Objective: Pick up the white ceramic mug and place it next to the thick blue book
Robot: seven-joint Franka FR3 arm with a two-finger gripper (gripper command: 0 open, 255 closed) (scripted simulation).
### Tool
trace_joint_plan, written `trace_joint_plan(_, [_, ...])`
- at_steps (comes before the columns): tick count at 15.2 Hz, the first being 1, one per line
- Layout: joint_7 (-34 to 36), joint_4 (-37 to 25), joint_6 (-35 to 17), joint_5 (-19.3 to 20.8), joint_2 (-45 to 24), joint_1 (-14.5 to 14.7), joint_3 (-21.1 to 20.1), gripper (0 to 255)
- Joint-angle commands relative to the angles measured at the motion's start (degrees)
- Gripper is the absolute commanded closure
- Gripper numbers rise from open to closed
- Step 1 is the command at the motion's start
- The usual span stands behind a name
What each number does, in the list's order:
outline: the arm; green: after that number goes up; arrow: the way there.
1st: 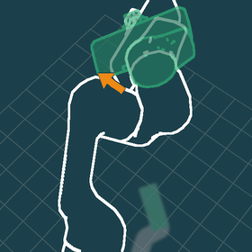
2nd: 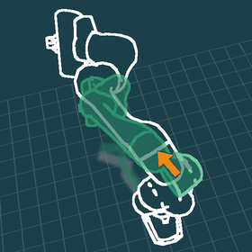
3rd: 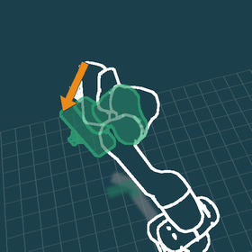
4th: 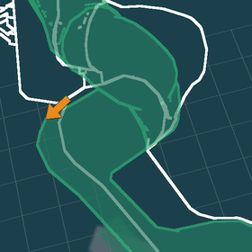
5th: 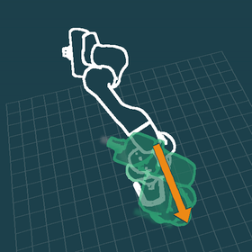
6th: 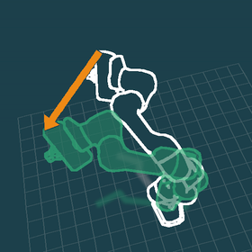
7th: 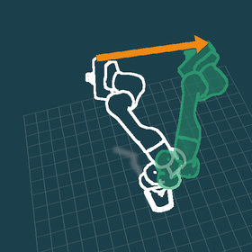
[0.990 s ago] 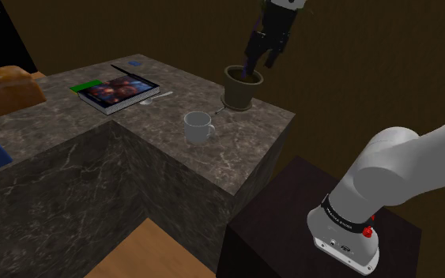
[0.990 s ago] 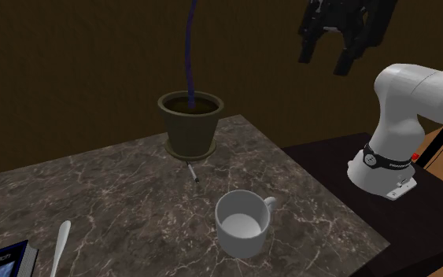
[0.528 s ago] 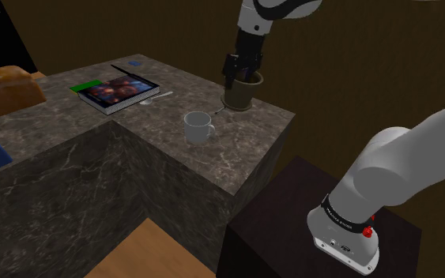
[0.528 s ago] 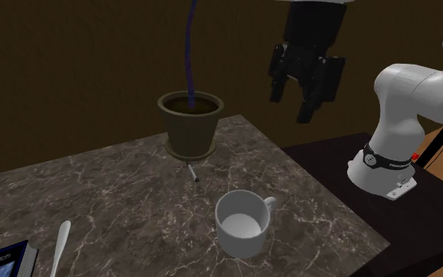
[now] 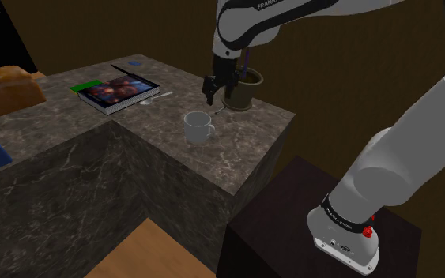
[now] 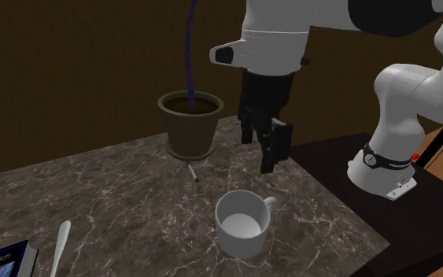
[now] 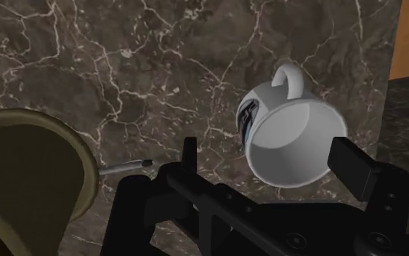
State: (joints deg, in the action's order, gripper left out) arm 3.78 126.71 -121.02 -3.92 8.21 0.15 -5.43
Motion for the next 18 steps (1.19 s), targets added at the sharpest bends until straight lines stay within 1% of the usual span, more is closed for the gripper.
trace_joint_plan(1, [0.26,-2.01,-1.87,0.33,-4.72,0.10,-0.26,0])
trace_joint_plan(5, [0.91,-6.47,-4.47,1.11,-13.52,0.46,-0.62,0])
trace_joint_plan(6, [0.95,-6.75,-4.59,1.16,-14.02,0.51,-0.61,0])
trace_joint_plan(13, [1.13,-4.43,-10.03,1.39,-17.14,0.72,-0.68,0])
trace_joint_plan(18, [1.13,-4.43,-10.03,1.39,-17.14,0.72,-0.68,0])
